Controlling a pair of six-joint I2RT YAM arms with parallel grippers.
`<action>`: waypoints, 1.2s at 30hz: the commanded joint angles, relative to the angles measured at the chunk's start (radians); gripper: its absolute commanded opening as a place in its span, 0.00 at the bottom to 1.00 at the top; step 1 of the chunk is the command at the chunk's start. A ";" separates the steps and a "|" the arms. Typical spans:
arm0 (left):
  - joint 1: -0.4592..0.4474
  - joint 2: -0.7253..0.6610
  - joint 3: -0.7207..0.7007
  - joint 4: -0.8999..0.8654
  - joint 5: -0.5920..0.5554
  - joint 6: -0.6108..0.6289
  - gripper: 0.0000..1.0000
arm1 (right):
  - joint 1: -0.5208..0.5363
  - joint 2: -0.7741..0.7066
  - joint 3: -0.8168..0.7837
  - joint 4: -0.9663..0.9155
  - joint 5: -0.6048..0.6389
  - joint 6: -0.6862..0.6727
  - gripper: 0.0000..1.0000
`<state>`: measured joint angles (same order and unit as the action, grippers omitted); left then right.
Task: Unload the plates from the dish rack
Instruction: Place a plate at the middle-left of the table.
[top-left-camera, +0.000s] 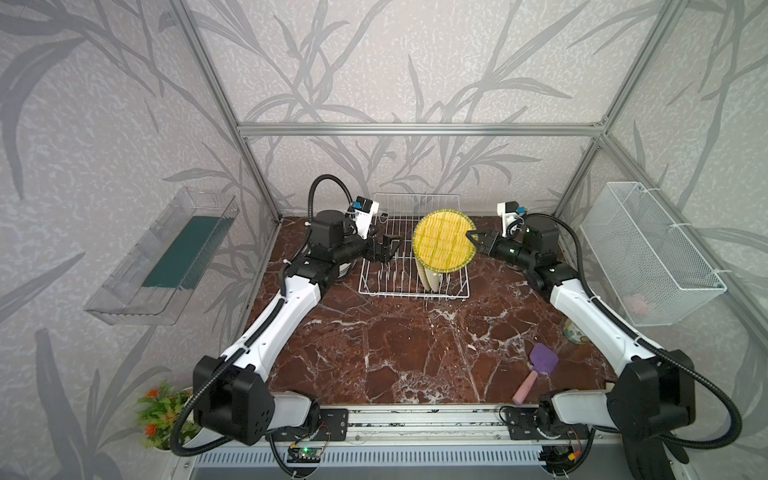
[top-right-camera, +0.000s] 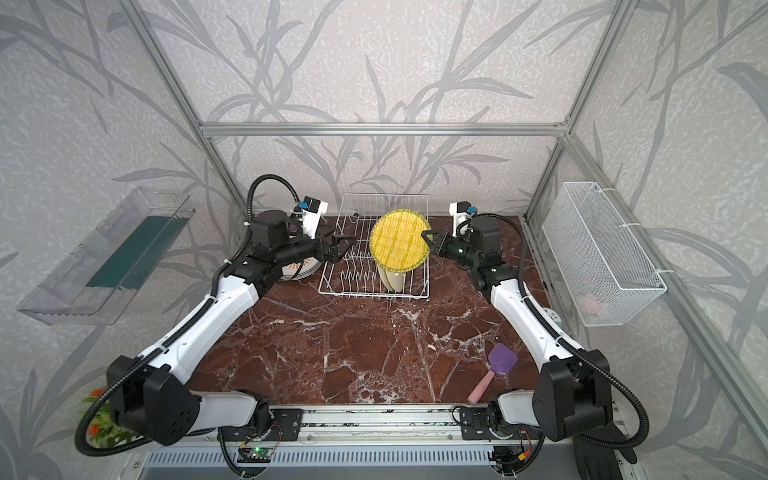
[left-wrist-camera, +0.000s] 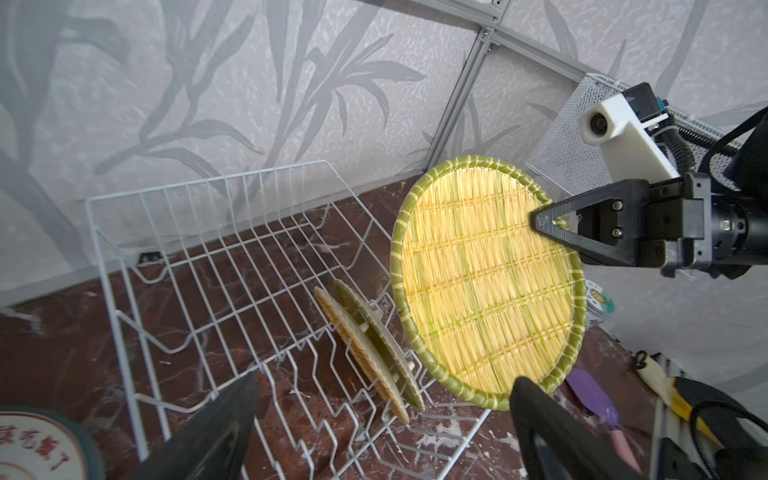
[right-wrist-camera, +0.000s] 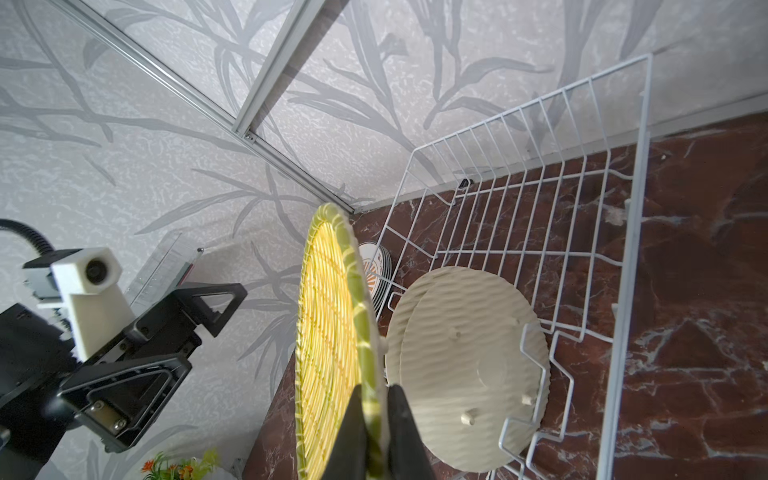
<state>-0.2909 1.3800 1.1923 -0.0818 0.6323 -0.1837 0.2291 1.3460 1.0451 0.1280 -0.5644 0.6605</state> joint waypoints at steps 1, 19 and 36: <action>0.004 0.058 0.054 0.028 0.171 -0.144 0.93 | 0.013 -0.047 -0.012 0.148 -0.044 -0.066 0.00; -0.018 0.126 0.096 -0.031 0.296 -0.139 0.73 | 0.087 -0.009 -0.026 0.261 -0.104 -0.123 0.00; -0.026 0.096 0.090 -0.056 0.292 -0.111 0.30 | 0.096 0.018 -0.040 0.295 -0.147 -0.105 0.00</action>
<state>-0.3130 1.5013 1.2747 -0.1444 0.9150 -0.3061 0.3199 1.3609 1.0107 0.3611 -0.6903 0.5526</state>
